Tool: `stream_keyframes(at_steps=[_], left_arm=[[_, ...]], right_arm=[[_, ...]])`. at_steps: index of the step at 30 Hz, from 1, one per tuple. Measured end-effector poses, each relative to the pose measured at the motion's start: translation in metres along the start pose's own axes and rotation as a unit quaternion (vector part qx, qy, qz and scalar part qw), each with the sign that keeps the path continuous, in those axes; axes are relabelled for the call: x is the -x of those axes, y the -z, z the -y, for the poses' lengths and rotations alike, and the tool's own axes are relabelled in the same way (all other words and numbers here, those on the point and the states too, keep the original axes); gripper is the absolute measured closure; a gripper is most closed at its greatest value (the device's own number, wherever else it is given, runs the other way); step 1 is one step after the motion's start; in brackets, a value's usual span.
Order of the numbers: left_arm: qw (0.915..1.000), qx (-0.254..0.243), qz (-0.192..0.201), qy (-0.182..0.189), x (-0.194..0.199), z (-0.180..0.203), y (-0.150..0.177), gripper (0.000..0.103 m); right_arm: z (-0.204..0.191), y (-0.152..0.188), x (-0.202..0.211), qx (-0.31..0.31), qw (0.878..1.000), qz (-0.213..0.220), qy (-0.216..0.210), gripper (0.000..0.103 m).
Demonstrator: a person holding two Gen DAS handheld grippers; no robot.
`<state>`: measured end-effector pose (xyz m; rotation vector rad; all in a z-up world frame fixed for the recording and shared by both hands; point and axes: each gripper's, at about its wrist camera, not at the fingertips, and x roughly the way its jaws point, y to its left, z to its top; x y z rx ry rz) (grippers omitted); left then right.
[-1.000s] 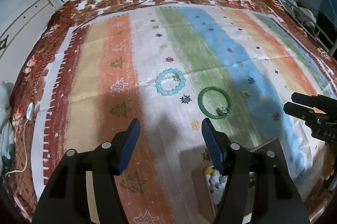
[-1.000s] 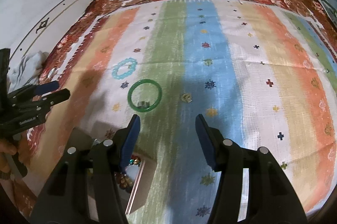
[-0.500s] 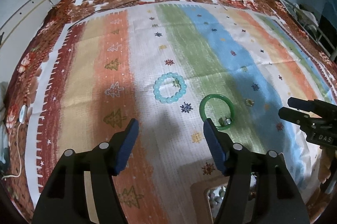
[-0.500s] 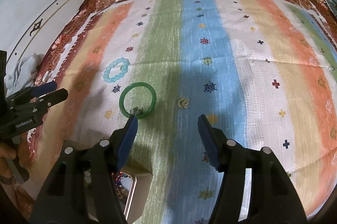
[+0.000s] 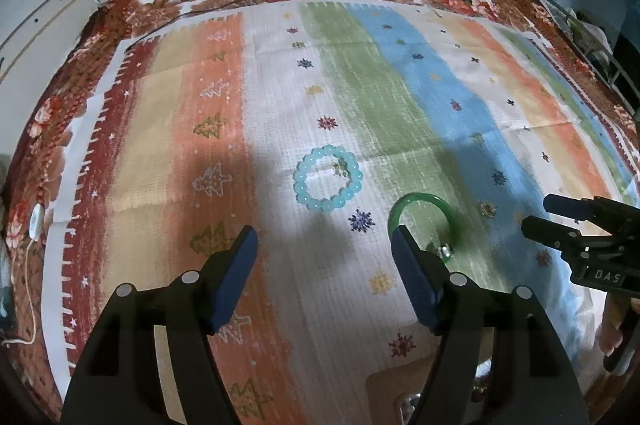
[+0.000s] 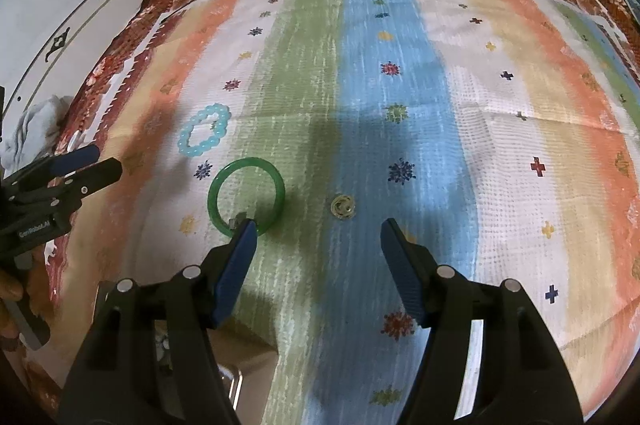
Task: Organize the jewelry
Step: 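Move the left tool to the light-blue bracelet while the right tool approaches the small silver ring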
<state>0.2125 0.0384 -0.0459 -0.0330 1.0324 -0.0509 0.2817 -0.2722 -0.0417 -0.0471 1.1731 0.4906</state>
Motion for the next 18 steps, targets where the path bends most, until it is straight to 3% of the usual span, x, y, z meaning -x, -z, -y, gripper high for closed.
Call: stream_keyframes(at_steps=[5,18], left_arm=[[0.9999,0.008,0.009,0.0,-0.004,-0.003,-0.007,0.031],[0.9996,0.012,-0.022,-0.013,-0.043,-0.012,-0.018,0.031]], right_arm=[[0.003,-0.004,-0.01,-0.004,1.0,-0.011,0.002,0.038],[0.009,-0.014,-0.037,-0.002,0.999,-0.032,0.02,0.038]])
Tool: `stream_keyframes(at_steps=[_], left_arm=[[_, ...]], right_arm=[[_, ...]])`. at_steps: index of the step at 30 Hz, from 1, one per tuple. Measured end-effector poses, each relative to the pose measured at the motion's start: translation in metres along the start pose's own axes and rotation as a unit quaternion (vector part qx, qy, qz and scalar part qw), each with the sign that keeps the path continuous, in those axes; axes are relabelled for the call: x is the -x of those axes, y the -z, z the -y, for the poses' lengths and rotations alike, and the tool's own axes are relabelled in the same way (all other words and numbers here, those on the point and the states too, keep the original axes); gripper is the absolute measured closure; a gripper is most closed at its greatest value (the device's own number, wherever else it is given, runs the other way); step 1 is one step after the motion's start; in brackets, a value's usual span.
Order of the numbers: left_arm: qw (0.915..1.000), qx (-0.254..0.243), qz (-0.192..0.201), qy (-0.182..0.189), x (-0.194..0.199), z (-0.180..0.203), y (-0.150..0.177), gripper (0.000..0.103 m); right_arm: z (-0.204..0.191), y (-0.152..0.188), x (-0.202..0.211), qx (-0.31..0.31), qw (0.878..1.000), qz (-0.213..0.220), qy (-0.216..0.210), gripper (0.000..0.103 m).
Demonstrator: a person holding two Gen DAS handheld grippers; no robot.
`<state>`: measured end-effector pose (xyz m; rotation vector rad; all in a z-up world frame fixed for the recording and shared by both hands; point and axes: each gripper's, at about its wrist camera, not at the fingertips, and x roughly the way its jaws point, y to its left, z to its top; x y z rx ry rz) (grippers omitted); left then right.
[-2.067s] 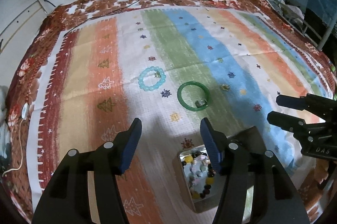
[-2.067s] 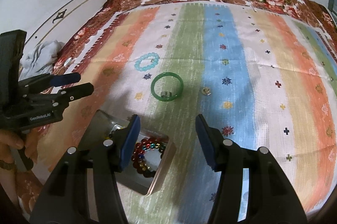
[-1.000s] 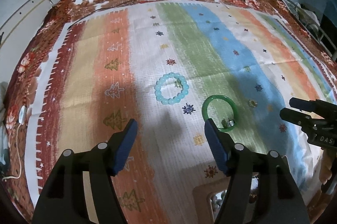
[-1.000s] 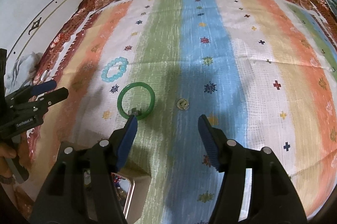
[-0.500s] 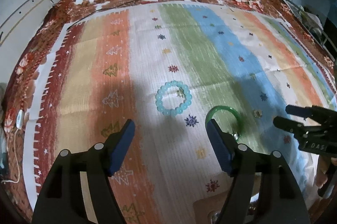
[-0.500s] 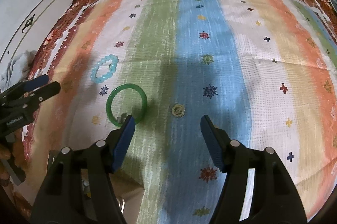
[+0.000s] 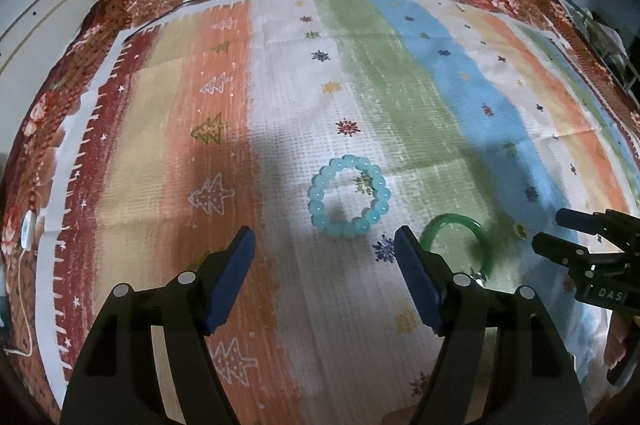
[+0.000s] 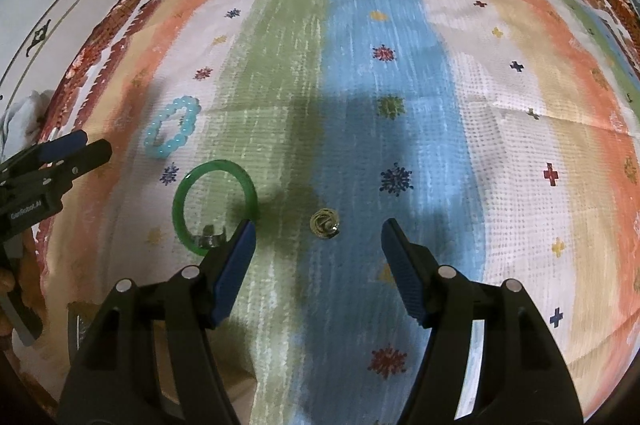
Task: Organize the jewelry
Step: 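Move the left tool to the light-blue bracelet while the right tool approaches the small silver ring, then grasp the light-blue bracelet with the left tool while the right tool grasps the silver ring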
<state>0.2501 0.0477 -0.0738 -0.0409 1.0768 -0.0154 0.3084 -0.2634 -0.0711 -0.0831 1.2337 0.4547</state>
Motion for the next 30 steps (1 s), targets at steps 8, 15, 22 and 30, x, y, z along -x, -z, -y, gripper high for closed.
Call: stream_keyframes(at_steps=[8,15,22,30], left_arm=[[0.9993,0.029,-0.021,0.013,-0.022,-0.011,-0.008,0.032],[0.9985,0.033,-0.042,0.015,-0.043,-0.013,-0.014,0.033],[0.9983,0.025,-0.052,0.009,-0.06,-0.013,-0.02,0.041],[0.9981,0.002,-0.061,0.002,-0.073,-0.013,-0.017,0.046]], right_arm=[[0.002,-0.006,-0.014,0.003,1.0,-0.012,0.009,0.038],[0.002,-0.01,-0.026,0.004,1.0,-0.021,0.014,0.038],[0.005,-0.012,-0.037,0.004,0.999,-0.029,0.029,0.038],[0.0,-0.014,-0.043,0.017,0.998,-0.035,0.043,0.038]])
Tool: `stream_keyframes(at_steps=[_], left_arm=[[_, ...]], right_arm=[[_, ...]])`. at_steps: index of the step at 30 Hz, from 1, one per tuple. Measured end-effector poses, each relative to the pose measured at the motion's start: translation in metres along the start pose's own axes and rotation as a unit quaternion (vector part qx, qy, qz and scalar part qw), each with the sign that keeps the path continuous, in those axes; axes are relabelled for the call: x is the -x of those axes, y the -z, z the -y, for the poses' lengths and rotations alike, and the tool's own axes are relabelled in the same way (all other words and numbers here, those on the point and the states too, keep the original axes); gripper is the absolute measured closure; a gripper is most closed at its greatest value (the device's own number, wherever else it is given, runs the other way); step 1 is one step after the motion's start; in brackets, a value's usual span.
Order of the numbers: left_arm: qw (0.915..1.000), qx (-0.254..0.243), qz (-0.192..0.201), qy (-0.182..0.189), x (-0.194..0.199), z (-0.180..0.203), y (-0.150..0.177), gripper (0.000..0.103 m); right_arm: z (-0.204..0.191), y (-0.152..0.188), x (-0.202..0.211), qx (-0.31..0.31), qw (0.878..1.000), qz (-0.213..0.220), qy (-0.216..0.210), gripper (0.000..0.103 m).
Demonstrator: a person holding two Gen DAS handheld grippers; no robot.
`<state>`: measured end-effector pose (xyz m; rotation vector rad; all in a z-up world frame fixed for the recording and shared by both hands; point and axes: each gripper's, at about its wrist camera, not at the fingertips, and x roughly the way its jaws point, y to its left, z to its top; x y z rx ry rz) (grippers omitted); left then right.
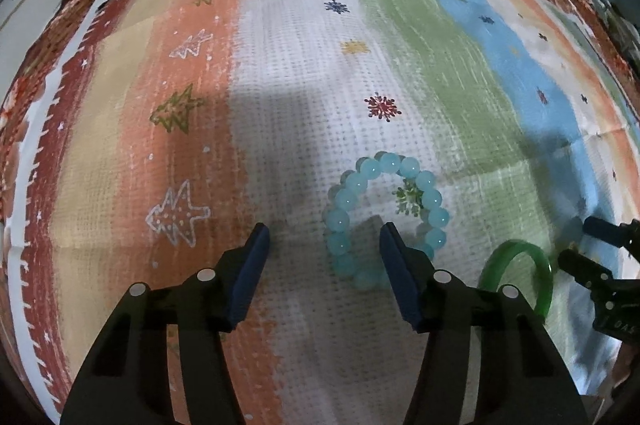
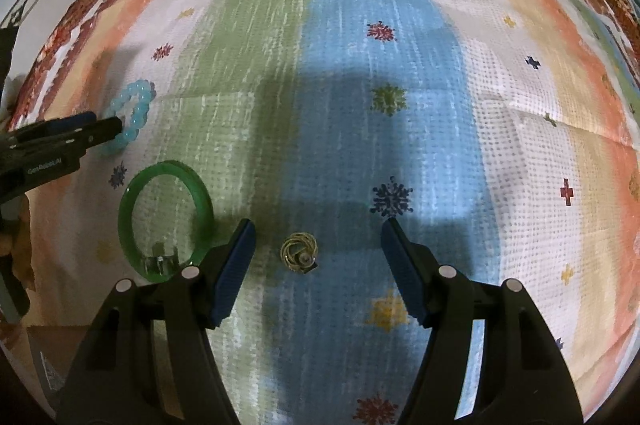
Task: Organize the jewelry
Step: 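Grasp the light-blue bracelet with the left tool while the right tool grasps the silver ring, then lift the bracelet and ring and carry them with both tools over the tin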
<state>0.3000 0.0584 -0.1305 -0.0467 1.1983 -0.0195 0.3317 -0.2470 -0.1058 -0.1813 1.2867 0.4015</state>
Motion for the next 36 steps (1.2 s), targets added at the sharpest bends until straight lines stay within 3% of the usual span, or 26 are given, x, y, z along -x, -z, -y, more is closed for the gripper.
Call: stream_keyframes(at_steps=[5,7,9,11,13,21,36], left_arm=[[1.0,-0.005,-0.002,-0.007,-0.001,-0.003,0.0,0.059],[0.9999,-0.009,0.001,-0.012,0.0,-0.004,0.001,0.067],[0.9997,-0.015,0.003,-0.017,0.0,-0.004,0.002,0.092],[0.9994,-0.023,0.004,-0.024,0.0,-0.002,0.003,0.092],[0.9995,-0.021,0.004,-0.022,0.001,-0.003,0.003,0.092],[1.0,-0.004,0.005,0.0,0.012,-0.007,0.005,0.092],[0.9982,0.001,0.051,0.033,0.07,0.008,0.017,0.092]], right_arm=[[0.0,0.001,0.0,0.001,1.0,-0.011,0.003,0.045],[-0.001,0.003,0.0,0.002,1.0,-0.012,0.003,0.057],[-0.001,0.003,0.001,0.001,1.0,-0.013,-0.005,0.067],[-0.001,0.003,0.001,0.0,1.0,-0.014,-0.008,0.072],[-0.001,0.003,0.001,0.002,1.0,-0.014,-0.009,0.085],[0.0,0.005,0.008,-0.003,0.999,-0.012,-0.033,0.085],[-0.015,0.011,0.049,0.024,0.998,0.033,-0.044,0.085]])
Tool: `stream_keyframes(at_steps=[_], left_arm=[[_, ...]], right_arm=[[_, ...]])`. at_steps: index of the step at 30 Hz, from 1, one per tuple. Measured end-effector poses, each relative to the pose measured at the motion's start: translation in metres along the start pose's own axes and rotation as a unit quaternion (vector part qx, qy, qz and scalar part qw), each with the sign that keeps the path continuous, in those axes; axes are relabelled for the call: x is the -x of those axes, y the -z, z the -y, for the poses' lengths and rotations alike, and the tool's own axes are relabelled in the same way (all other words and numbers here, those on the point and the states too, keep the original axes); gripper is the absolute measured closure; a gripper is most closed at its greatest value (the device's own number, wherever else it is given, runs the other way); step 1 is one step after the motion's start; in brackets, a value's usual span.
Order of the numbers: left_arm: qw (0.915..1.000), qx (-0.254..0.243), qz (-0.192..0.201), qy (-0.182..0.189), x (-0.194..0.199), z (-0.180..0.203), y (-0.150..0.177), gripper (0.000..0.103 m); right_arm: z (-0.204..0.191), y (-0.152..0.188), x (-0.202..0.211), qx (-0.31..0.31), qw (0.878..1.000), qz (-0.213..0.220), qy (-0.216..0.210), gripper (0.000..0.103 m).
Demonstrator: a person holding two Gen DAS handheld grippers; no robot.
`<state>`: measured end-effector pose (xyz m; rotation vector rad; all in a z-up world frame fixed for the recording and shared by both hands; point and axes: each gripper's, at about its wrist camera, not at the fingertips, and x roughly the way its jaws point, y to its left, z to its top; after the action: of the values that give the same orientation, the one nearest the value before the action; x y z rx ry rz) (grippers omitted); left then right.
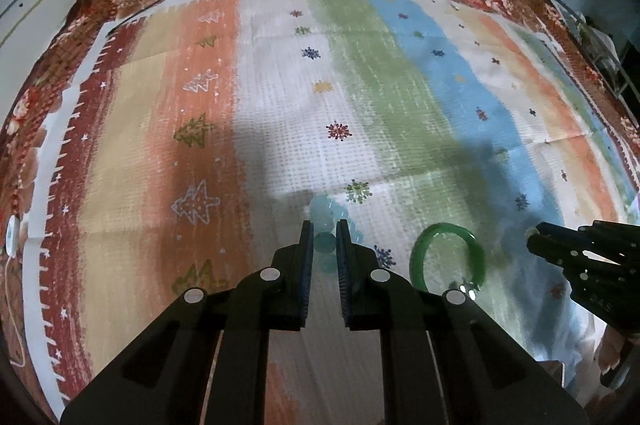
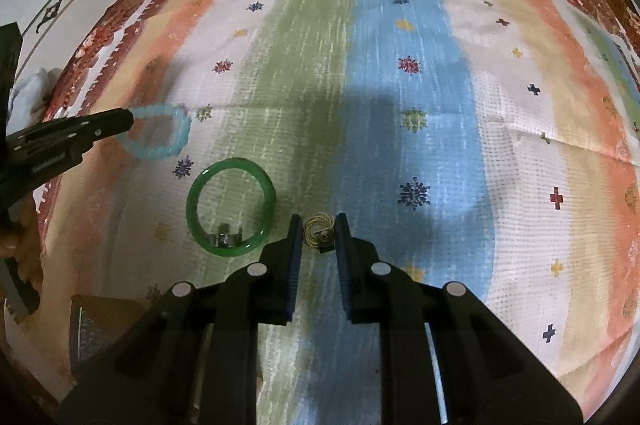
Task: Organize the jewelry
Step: 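Lift the bracelet and ring and carry them with both tools over the tin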
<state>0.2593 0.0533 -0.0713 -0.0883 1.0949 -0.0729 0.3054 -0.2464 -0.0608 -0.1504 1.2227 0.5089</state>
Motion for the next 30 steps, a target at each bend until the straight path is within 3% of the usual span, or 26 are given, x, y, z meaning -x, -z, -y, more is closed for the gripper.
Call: stream_keyframes(at_steps=[14,30], left_arm=[[0.9994,0.012,0.03,0.007,0.041,0.001,0.011,0.092],[0.9972,-0.002,0.064,0.039,0.09,0.025,0.039,0.092]], right_arm=[[-0.015,0.012,0.028,0.011,0.999,0.027,-0.014,0.085],[-0.027,0.029,0.062,0.017,0.998,0.056,-0.028,0.085]])
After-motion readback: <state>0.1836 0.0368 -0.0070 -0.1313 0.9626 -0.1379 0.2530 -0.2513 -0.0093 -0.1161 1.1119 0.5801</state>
